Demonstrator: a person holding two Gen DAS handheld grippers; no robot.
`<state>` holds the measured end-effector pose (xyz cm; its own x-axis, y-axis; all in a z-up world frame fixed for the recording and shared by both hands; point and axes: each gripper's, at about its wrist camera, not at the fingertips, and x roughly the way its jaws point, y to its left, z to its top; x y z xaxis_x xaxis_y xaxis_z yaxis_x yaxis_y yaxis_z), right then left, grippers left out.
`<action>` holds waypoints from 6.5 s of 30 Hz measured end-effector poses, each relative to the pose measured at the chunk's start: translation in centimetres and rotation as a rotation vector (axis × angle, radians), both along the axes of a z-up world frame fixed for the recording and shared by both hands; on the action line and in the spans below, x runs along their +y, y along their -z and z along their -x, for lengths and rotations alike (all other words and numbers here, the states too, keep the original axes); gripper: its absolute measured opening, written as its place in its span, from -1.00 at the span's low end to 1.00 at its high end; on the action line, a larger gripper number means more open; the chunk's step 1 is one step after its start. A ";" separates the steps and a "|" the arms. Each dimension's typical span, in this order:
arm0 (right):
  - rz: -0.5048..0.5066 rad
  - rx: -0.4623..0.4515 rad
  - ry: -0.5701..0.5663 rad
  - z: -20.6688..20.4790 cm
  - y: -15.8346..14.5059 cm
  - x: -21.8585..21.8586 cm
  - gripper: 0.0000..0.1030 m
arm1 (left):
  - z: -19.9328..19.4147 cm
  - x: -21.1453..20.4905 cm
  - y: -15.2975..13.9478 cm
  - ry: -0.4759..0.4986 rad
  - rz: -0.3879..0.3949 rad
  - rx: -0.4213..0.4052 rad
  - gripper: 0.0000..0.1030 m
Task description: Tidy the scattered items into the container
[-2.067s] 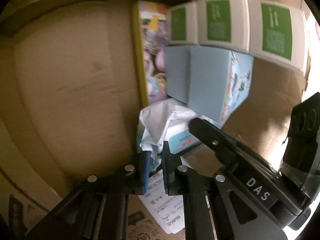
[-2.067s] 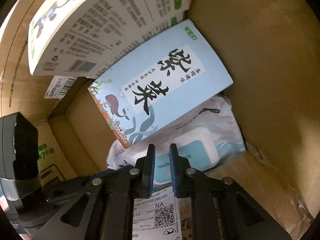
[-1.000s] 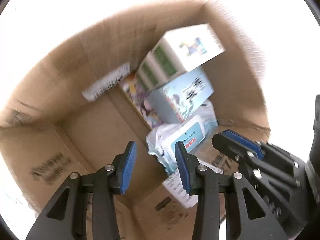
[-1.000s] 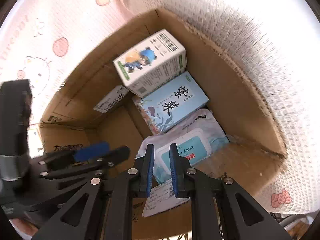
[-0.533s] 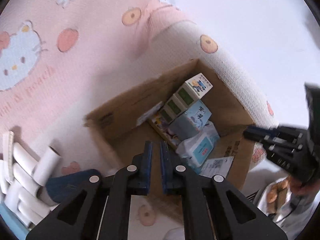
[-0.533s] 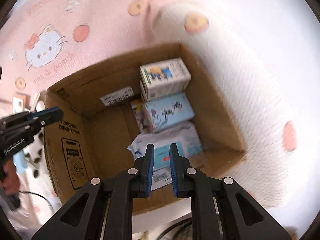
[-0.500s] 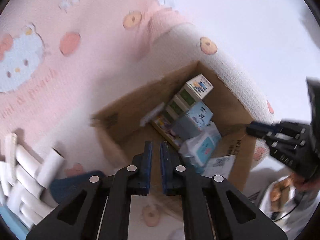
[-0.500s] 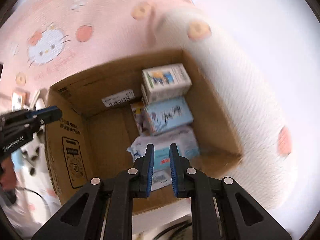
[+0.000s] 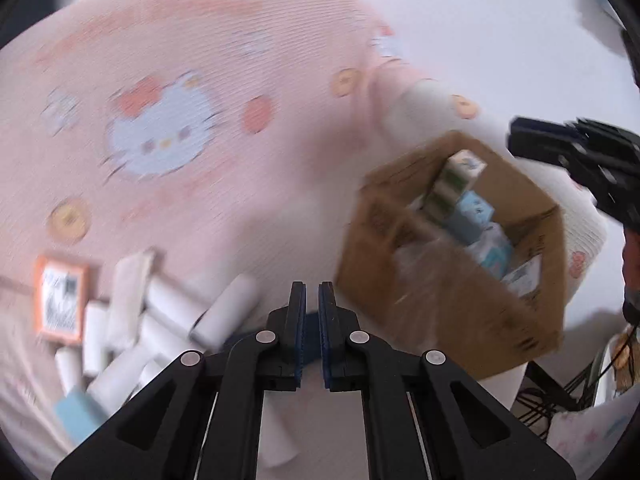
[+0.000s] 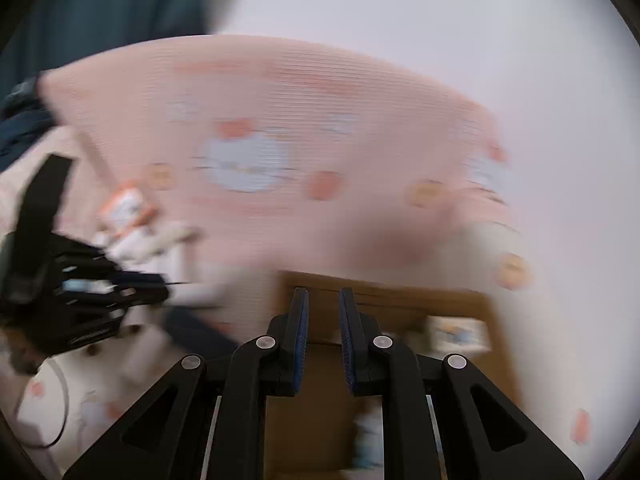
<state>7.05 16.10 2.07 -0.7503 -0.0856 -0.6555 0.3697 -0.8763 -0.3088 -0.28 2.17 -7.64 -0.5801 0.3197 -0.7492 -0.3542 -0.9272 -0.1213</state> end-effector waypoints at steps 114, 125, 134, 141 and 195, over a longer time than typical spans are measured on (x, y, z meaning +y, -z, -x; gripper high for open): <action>0.173 -0.561 -0.500 22.4 17.5 -25.5 -0.04 | 16.0 -20.8 7.1 -0.651 -0.579 -0.243 -0.14; 0.147 -0.623 -0.420 19.4 15.9 -17.7 -0.04 | 14.4 -13.8 3.7 -0.418 -0.453 -0.213 -0.14; 0.099 -0.740 -0.412 16.4 17.9 -13.7 -0.04 | 9.9 -12.0 5.3 -0.321 -0.325 -0.252 -0.14; 0.067 -0.696 -0.428 16.7 18.1 -13.6 -0.04 | 9.4 -11.6 5.7 -0.326 -0.252 -0.221 -0.14; 0.122 -0.996 -0.265 15.9 23.6 -11.2 0.10 | 2.9 -14.4 13.5 -0.478 -0.509 -0.605 -0.09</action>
<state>-8.82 4.91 -21.51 0.1793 -0.2762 -0.9442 0.5943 -0.7345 0.3277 -3.20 -12.24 -21.10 -0.2912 0.5205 -0.8027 0.3093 -0.7428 -0.5938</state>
